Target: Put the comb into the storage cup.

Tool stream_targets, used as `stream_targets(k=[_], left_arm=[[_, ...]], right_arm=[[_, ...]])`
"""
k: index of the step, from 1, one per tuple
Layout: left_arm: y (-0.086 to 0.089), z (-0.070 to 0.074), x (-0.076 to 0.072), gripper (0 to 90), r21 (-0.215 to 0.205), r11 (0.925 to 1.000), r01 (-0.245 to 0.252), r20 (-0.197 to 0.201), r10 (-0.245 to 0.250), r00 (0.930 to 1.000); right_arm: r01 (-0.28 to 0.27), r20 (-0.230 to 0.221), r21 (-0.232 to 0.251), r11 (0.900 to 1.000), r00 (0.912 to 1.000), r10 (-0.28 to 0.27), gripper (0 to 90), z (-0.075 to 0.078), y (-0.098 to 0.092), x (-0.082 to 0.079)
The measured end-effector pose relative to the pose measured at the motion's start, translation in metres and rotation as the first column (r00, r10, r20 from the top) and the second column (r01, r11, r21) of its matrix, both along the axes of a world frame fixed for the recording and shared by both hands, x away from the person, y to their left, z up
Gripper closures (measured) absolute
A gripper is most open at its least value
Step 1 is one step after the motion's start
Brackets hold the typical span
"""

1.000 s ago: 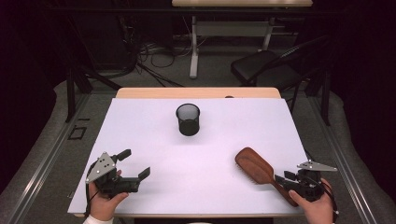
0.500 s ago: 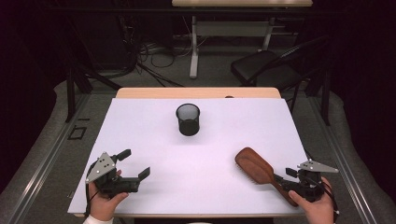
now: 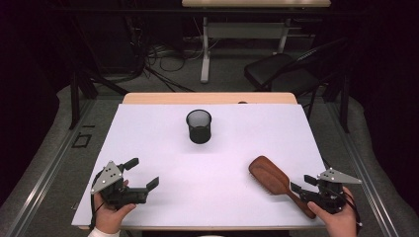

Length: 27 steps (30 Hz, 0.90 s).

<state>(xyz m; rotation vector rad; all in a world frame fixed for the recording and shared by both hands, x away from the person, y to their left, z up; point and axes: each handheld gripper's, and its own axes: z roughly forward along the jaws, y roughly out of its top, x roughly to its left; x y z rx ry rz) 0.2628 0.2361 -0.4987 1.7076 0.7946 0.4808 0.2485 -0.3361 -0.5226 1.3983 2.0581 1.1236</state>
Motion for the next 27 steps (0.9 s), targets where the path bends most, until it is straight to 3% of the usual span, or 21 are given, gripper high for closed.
stream_targets(k=[1,6,9,14,20,27], left_arm=[[0.000,0.000,0.000,2.6,0.000,1.0000,0.000,0.000,0.000,1.0000],[0.000,0.000,0.000,2.5,0.002,1.0000,0.000,0.000,0.000,1.0000],[0.000,0.000,0.000,2.6,0.001,1.0000,0.001,0.000,-0.001,1.0000],[0.000,0.000,0.000,2.6,0.001,1.0000,0.000,0.000,0.000,1.0000],[0.000,0.000,0.000,2.5,0.002,1.0000,-0.001,0.000,0.001,1.0000],[0.000,0.000,0.000,2.5,0.002,1.0000,-0.001,0.000,0.001,1.0000]], right_arm=[[-0.020,0.035,0.006,1.000,0.9992,0.020,33.6,-0.004,0.000,0.000],[-0.050,0.021,-0.027,0.998,0.9985,0.051,35.2,-0.007,0.008,0.001],[-0.072,0.020,-0.082,0.994,0.9971,0.074,36.3,-0.008,0.012,0.001],[-0.074,0.024,-0.079,0.994,0.9968,0.077,36.2,-0.008,0.013,0.001],[-0.082,0.024,-0.116,0.990,0.9961,0.085,36.7,-0.007,0.013,0.001],[-0.088,-0.008,-0.148,0.985,0.9961,0.087,37.2,-0.005,0.012,0.003]])
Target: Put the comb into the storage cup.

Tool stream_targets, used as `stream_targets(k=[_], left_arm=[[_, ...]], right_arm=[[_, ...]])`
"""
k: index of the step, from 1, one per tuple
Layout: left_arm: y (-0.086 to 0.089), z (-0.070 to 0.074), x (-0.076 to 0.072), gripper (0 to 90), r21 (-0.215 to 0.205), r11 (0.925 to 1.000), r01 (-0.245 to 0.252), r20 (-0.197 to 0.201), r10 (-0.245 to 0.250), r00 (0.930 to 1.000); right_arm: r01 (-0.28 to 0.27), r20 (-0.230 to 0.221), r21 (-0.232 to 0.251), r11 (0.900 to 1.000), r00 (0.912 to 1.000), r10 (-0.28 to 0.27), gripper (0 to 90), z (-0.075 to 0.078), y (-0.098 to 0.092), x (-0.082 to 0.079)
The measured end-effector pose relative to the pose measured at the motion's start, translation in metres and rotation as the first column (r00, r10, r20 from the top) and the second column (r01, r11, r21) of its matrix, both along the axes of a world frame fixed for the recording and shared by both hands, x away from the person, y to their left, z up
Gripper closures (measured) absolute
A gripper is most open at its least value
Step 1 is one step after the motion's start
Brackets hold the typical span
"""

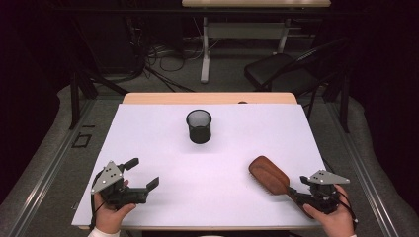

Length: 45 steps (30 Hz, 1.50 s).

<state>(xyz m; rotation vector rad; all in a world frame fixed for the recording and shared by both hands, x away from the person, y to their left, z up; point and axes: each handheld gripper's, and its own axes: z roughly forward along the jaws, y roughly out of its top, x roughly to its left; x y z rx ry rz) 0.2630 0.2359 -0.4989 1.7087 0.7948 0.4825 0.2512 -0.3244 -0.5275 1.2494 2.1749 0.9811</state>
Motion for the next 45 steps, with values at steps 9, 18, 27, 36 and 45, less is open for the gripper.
stream_targets(k=[9,18,27,36,45], left_arm=[[0.000,0.000,0.000,2.6,0.003,1.0000,0.001,0.002,-0.001,1.0000],[0.000,0.000,0.000,2.6,0.001,1.0000,0.000,0.002,0.000,1.0000],[0.000,0.000,0.000,2.5,0.006,1.0000,0.000,0.002,0.000,1.0000],[-0.001,0.000,0.000,2.6,0.008,1.0000,0.002,0.003,-0.002,1.0000],[-0.001,0.000,0.000,2.5,0.008,1.0000,0.005,0.000,-0.005,1.0000]], right_arm=[[-0.028,-0.058,-0.001,1.000,0.9980,0.028,42.7,0.001,-0.004,0.001],[-0.101,-0.084,-0.054,0.993,0.9917,0.097,49.9,-0.003,0.002,0.000],[-0.138,-0.105,-0.073,0.988,0.9860,0.130,52.2,-0.007,0.007,0.001],[-0.142,-0.158,-0.086,0.986,0.9792,0.127,55.3,-0.009,0.011,0.003],[-0.148,-0.176,-0.090,0.985,0.9757,0.130,58.9,-0.014,0.010,0.007]])
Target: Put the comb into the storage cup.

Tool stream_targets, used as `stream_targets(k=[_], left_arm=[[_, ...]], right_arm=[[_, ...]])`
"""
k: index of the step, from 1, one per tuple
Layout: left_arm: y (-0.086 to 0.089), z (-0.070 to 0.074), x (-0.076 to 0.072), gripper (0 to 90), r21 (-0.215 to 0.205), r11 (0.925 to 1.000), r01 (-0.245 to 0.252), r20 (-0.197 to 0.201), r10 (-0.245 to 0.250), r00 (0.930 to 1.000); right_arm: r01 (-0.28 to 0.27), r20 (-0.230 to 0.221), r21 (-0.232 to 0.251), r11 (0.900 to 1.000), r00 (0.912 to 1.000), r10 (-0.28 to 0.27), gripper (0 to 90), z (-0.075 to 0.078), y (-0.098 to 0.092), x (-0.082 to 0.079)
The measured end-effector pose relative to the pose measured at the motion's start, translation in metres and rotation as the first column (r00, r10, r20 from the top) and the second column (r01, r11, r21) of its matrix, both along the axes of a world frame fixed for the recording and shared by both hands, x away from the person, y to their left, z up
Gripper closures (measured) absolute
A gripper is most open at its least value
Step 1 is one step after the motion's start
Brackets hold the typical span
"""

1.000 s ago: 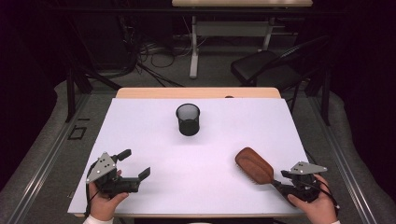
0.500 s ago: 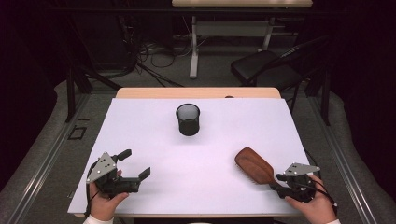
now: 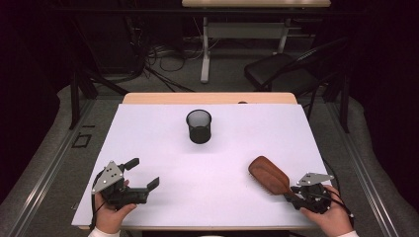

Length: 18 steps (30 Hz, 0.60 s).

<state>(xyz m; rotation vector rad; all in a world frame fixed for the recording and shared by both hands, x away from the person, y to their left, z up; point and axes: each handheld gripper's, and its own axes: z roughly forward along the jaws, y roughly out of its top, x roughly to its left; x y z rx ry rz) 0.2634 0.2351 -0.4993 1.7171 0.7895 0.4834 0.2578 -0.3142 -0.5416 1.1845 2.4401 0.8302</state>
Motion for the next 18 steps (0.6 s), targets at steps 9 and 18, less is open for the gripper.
stream_targets(k=[9,18], left_arm=[[-0.0007,-0.0006,0.0004,2.6,-0.001,1.0000,-0.002,-0.005,0.002,1.0000],[-0.0005,-0.0008,0.0007,2.6,0.000,1.0000,-0.002,-0.006,0.002,1.0000]], right_arm=[[-0.007,-0.015,-0.007,1.000,0.9999,0.007,61.9,-0.0030,0.0020,0.0037],[-0.001,-0.026,-0.009,1.000,0.9997,0.001,63.7,-0.0036,0.0039,0.0065]])
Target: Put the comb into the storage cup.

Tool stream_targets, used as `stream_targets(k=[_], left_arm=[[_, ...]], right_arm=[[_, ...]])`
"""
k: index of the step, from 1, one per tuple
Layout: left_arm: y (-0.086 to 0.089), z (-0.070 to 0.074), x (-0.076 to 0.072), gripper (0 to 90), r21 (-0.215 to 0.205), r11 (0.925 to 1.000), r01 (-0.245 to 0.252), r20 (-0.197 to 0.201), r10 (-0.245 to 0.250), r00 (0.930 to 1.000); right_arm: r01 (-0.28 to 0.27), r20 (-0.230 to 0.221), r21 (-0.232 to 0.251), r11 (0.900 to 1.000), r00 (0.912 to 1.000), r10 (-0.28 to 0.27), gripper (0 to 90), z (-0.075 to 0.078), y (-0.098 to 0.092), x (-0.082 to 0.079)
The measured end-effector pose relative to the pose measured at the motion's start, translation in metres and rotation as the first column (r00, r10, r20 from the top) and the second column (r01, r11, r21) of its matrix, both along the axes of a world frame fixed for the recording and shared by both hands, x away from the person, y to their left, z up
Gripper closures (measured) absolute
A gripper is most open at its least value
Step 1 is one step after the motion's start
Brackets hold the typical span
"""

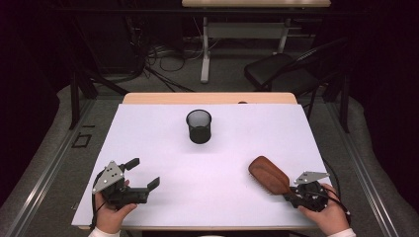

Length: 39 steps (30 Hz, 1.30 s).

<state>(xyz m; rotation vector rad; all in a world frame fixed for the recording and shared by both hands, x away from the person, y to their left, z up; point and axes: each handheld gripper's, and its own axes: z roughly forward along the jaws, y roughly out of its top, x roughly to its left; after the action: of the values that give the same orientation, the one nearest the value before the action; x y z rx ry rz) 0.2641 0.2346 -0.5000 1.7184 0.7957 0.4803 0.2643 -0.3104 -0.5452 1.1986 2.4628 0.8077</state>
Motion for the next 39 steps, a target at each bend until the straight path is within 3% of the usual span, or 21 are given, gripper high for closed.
stream_targets(k=[23,30,39], left_arm=[[-0.002,0.000,0.002,2.5,0.000,1.0000,-0.005,-0.016,0.005,0.9999],[-0.007,0.002,0.011,2.6,-0.020,0.9996,-0.017,-0.040,0.017,0.9991],[-0.020,0.008,0.024,2.6,-0.008,0.9999,-0.008,-0.060,0.008,0.9982]], right_arm=[[-0.024,-0.006,-0.001,1.000,0.9997,0.024,68.6,0.000,0.001,0.002],[-0.027,-0.009,-0.010,1.000,0.9996,0.027,70.5,0.001,0.003,0.001],[-0.030,-0.016,-0.007,1.000,0.9994,0.030,71.0,0.001,0.002,0.002]])
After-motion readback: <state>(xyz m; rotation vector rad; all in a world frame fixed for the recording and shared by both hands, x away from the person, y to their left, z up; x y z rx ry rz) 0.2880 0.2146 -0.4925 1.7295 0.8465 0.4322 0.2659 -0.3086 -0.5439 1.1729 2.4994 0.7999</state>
